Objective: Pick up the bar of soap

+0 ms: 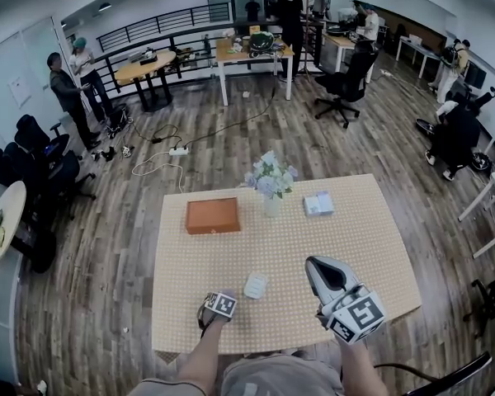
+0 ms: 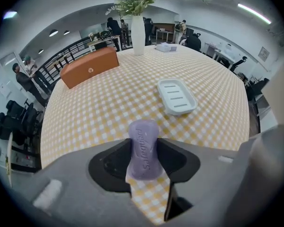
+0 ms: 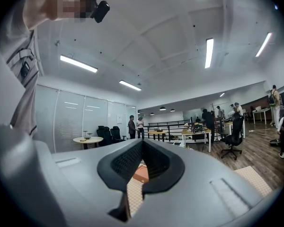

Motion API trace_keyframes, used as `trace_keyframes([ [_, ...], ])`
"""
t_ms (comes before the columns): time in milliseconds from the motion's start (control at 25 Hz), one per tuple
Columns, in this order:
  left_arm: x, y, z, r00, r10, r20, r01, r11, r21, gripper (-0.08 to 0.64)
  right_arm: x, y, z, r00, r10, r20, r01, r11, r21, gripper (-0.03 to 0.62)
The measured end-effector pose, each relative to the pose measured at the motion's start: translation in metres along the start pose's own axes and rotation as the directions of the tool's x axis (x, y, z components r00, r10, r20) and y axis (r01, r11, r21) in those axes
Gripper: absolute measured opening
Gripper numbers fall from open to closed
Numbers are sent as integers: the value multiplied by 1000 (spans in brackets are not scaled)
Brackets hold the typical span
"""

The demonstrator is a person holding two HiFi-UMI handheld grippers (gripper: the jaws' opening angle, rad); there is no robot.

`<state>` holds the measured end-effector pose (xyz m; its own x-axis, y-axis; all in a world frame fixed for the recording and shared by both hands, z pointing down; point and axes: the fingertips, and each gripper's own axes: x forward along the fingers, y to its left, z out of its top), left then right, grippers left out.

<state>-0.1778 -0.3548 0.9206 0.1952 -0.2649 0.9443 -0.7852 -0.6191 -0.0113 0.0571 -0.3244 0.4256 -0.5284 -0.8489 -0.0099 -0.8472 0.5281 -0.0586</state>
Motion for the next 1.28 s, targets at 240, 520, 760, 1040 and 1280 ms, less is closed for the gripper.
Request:
trace_keyframes([
  [240, 0, 1, 2, 999, 11, 35, -11, 1000, -11, 179, -1, -1, -2, 1000, -6, -2, 6, 1000, 5, 2],
  [520, -12, -3, 11, 997, 2, 72, -1, 1000, -7, 313, 1, 1, -3, 1000, 2, -5, -2, 1000, 11, 2],
  [760, -94, 40, 49, 974, 125, 189, -111, 990, -82, 311, 8, 5, -1, 1000, 13, 2, -13, 1000, 9, 2],
  [1040, -291, -4, 165, 663, -43, 747, 115, 992, -45, 310, 27, 11, -10, 998, 52, -27, -52, 999, 10, 2],
  [1280, -426, -45, 198, 305, -151, 940, 161, 981, 106, 307, 37, 25, 2, 995, 85, -44, -85, 996, -17, 2],
])
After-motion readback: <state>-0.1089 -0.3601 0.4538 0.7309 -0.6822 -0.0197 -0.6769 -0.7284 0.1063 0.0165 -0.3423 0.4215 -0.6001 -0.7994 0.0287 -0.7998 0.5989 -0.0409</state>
